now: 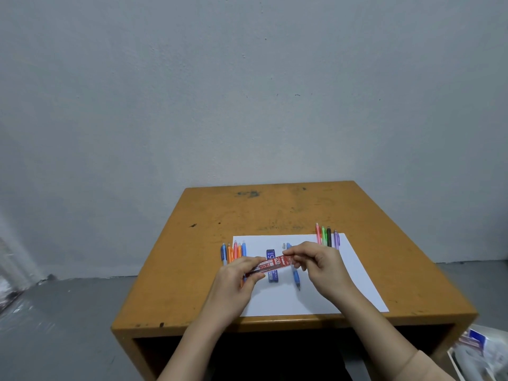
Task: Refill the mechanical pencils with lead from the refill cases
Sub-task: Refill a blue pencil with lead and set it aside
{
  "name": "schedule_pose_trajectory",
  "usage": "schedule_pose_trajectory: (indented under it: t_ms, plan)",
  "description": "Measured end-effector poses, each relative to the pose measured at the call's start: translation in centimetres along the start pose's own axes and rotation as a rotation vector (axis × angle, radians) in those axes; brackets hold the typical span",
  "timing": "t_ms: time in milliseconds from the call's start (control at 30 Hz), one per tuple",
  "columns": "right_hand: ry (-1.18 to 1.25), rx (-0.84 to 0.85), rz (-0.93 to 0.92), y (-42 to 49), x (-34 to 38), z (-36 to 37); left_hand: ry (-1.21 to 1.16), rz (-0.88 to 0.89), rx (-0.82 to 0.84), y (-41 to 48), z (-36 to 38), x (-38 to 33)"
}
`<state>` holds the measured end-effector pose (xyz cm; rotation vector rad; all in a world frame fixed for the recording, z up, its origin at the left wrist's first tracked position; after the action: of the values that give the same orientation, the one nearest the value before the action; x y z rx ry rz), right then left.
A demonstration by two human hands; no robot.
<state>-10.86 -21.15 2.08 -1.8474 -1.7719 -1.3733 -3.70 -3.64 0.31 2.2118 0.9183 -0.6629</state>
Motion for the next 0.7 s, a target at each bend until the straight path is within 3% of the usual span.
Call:
schedule_pose_trajectory:
  t_ms: [233, 400, 533, 700]
  plan:
    - [0.137, 0.029, 0.118, 0.1, 0.2, 0.0, -0.022, -0.033, 0.005, -0.1, -0.1, 0.1]
    - [0.864, 0.038, 0.387, -0.6, 0.1, 1.0, -0.120, -0.050, -0.056, -0.1, -0.5, -0.8]
    - [0.902, 0.076, 0.356, -0.9, 0.7, 2.0, -0.196, -0.042, -0.067, -0.1, -0.4, -1.2]
    - [0.993, -0.013, 0.385, -0.6, 0.6, 2.7, -0.228, -0.095, -0.101, -0.3, 0.4, -1.3]
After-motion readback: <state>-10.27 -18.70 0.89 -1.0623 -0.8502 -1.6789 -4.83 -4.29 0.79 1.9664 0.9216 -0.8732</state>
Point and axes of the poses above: each hand's wrist, its own y-axis towards the middle knuckle, its own z-axis out of the palm, x = y × z, the point moved 3 cm from there along y, towards the middle knuckle, and after that the axes turned 2 degrees about -z, right-handed, at the moved point
